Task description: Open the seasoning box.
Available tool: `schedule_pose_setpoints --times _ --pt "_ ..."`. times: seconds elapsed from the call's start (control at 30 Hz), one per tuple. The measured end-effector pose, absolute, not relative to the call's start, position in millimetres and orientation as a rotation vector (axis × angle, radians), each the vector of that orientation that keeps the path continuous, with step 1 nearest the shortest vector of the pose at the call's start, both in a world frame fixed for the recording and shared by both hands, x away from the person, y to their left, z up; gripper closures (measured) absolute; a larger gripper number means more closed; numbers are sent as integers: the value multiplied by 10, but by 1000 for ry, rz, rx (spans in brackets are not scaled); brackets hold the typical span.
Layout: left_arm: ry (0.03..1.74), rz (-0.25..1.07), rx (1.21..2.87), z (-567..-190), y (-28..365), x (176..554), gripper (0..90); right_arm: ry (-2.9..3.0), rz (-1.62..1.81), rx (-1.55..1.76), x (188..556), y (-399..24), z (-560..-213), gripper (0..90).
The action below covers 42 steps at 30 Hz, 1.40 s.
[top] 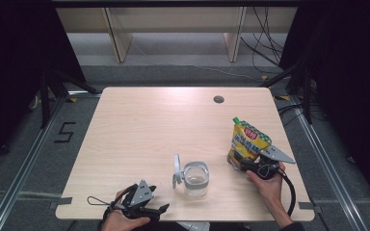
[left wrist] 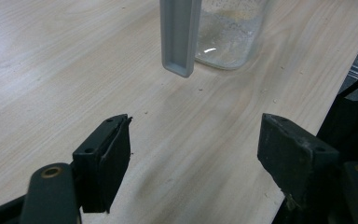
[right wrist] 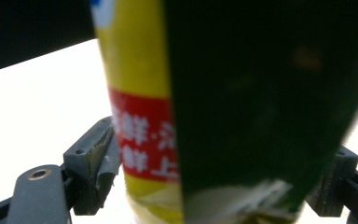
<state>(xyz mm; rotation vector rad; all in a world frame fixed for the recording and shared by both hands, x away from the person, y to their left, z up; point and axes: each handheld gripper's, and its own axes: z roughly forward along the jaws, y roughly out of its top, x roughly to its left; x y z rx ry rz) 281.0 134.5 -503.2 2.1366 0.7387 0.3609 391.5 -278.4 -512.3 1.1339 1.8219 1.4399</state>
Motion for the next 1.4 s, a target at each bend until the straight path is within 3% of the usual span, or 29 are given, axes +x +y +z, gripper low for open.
schedule_pose_setpoints --times 0.27,0.47,0.73,1.4 --pt "764 343 2119 -5052 1329 2807 253 1805 1490 1148 3941 -2769 -5134 232" --pt "763 338 2116 -5051 1328 2806 253 1816 1450 1048 4007 -2812 -5139 306" --pt "761 334 2123 -5043 1316 2808 254 1806 1473 1152 3957 -2724 -5106 362" --pt "783 343 2108 -5015 1361 2834 254 1955 1360 951 3629 -2703 -4855 384"
